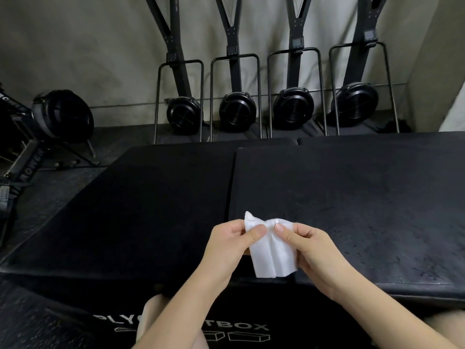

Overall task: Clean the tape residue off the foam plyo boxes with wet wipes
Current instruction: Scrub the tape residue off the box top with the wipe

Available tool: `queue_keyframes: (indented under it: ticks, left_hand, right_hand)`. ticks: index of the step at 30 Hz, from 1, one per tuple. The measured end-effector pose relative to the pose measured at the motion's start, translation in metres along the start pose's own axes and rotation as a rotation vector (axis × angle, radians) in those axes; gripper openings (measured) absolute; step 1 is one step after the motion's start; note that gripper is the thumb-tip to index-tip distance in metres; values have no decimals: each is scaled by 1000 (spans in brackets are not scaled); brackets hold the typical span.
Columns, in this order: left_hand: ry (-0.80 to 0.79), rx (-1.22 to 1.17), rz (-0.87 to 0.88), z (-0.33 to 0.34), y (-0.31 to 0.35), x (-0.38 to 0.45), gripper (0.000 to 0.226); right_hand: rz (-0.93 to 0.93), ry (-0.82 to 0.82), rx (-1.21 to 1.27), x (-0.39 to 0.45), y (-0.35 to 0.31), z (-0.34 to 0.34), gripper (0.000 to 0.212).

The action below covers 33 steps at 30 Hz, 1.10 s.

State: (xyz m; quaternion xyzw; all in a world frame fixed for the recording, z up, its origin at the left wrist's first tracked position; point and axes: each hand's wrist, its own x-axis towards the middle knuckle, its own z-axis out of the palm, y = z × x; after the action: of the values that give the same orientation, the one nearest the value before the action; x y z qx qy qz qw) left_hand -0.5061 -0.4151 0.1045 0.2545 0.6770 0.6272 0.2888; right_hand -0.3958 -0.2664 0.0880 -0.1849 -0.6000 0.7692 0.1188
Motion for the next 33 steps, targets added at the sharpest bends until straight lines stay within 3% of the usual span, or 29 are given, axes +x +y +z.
queue_keyframes:
  ticks: [9, 15, 19, 22, 26, 30, 33]
  left_hand:
    - [-19, 66, 15, -4, 0, -2, 18]
    - [115, 58, 58, 2, -7, -3, 26]
    - [169, 42, 13, 7, -13, -5, 29]
    - [199, 79, 24, 3, -16, -4, 37]
    - [161, 93, 66, -3, -13, 1, 23]
    - [196, 144, 94, -4, -14, 10, 33]
    - [237, 174, 116, -4, -14, 16, 36]
  right_hand:
    - [-95, 134, -43, 3, 8, -5, 34]
    - [-201, 248, -245, 7, 13, -2, 36]
    - [-204, 311, -334, 9, 15, 1, 13]
    - [-218, 280, -393, 9, 15, -1, 37]
    - [-268, 223, -517, 9, 13, 0, 19]
    - [-331, 298, -662, 13, 17, 2, 30]
    - [-403, 362, -699, 17, 14, 2, 27]
